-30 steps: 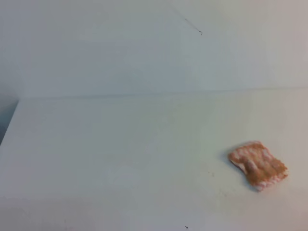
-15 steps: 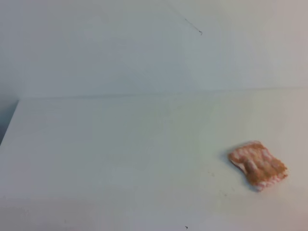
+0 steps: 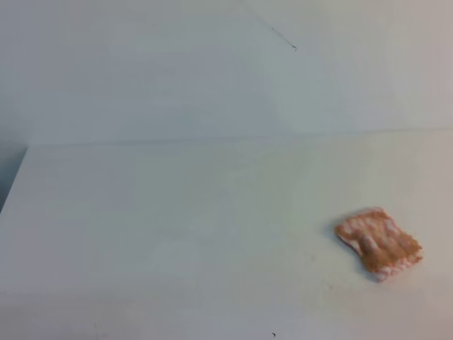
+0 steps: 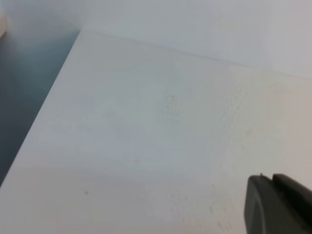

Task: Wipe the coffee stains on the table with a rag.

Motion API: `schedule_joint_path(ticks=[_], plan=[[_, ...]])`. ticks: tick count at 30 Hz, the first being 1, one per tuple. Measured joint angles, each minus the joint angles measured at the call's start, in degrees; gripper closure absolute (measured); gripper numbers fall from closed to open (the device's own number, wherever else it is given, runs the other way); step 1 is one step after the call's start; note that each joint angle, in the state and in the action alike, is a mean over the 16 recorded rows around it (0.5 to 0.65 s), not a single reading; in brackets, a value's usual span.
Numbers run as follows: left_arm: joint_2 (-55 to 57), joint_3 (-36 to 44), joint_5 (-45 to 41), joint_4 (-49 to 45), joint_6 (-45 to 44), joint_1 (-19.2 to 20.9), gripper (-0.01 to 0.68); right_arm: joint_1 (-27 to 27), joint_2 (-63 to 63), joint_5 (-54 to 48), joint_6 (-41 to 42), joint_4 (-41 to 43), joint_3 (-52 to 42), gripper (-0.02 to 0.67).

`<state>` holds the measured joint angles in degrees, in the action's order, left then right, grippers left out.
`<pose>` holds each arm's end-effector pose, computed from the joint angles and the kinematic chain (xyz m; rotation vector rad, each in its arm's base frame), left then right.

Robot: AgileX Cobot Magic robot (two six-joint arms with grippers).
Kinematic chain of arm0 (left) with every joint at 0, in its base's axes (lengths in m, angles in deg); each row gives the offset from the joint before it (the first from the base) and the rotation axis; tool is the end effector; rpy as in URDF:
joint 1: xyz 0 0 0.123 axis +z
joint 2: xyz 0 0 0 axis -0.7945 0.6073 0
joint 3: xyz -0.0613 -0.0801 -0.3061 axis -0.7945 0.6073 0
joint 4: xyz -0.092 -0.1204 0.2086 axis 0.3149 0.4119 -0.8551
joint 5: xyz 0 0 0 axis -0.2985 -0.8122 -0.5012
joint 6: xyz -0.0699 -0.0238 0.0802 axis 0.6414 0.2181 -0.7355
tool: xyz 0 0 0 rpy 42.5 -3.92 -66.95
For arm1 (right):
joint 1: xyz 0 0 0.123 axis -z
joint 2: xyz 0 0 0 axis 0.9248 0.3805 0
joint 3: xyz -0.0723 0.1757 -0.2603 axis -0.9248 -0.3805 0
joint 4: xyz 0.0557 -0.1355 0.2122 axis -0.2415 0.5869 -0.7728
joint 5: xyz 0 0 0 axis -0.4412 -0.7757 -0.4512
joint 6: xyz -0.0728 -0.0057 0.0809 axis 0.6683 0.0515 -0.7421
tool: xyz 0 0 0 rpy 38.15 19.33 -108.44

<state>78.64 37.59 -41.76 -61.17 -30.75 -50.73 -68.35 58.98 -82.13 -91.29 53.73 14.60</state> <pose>0.0401 -0.0072 0.1803 -0.2733 1.7901 -0.2833 0.0387 -0.0046 0.1782 0.1156 1.7760 0.0437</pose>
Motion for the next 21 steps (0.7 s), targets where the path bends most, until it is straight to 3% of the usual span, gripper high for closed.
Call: schedule_joint_path(ticks=[21], plan=[[0.0, 0.0, 0.0, 0.0, 0.0, 0.0, 0.674, 0.0, -0.17, 0.05, 0.0, 0.0, 0.0, 0.651]])
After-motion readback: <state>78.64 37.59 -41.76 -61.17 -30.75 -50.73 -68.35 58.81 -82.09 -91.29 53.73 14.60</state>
